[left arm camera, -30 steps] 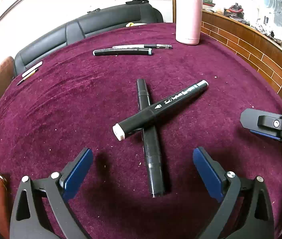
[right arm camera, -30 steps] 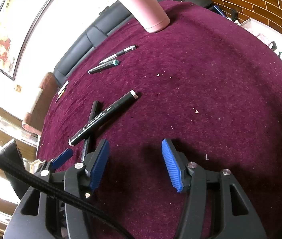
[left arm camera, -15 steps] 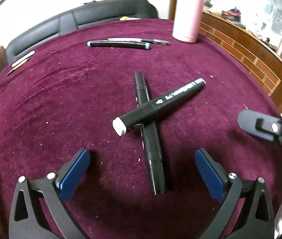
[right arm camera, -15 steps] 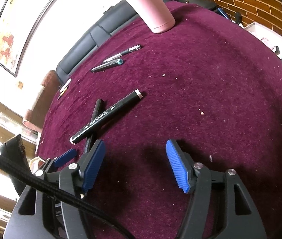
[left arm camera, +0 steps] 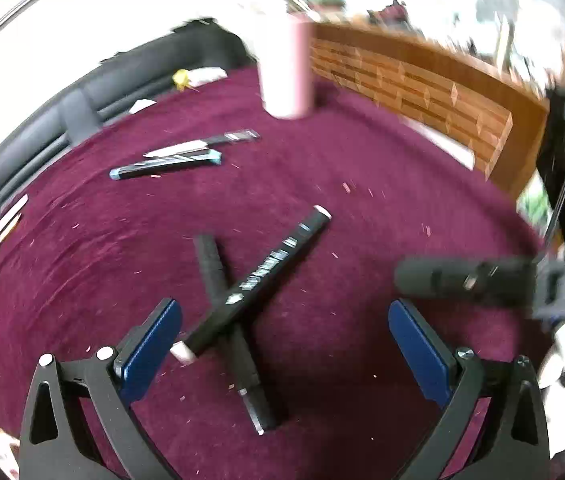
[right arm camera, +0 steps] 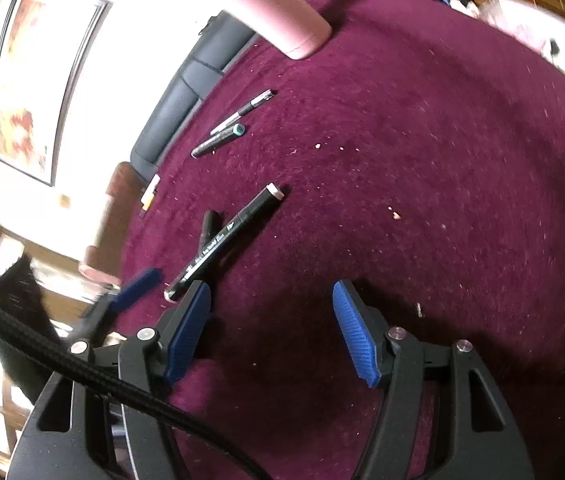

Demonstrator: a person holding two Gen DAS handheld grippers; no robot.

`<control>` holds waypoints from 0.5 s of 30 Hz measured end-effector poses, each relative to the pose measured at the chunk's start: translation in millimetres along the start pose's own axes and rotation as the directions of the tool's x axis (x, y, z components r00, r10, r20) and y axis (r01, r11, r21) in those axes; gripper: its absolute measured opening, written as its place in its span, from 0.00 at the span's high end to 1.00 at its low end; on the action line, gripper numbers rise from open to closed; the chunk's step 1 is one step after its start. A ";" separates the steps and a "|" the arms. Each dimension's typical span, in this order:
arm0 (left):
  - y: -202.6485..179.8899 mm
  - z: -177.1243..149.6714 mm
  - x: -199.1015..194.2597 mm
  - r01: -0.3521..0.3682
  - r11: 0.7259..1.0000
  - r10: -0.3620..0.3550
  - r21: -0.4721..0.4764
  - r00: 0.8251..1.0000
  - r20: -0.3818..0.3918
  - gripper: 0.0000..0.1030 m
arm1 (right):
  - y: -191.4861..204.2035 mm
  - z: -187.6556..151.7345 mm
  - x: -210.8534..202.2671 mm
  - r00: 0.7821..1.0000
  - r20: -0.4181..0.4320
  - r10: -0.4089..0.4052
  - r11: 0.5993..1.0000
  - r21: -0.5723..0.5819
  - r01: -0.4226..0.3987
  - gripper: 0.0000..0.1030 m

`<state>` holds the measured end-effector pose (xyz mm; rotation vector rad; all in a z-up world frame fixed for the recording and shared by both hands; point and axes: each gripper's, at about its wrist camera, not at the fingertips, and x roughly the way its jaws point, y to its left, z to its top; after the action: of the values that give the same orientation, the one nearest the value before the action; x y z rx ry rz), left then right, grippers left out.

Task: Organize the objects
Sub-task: 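Grasp the slim black marker with the left tool and lift it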

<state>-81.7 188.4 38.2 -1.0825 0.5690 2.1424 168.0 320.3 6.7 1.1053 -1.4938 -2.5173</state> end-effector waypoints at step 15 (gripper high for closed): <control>-19.1 9.6 -4.9 0.184 0.983 -0.185 -0.024 0.982 -0.041 0.04 | -7.3 10.4 -22.5 0.995 0.104 -0.002 0.998 0.070 -0.005 0.39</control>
<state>-70.9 205.8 46.1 -1.1480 0.4488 1.9724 181.3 340.1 16.8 0.9948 -1.6191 -2.5773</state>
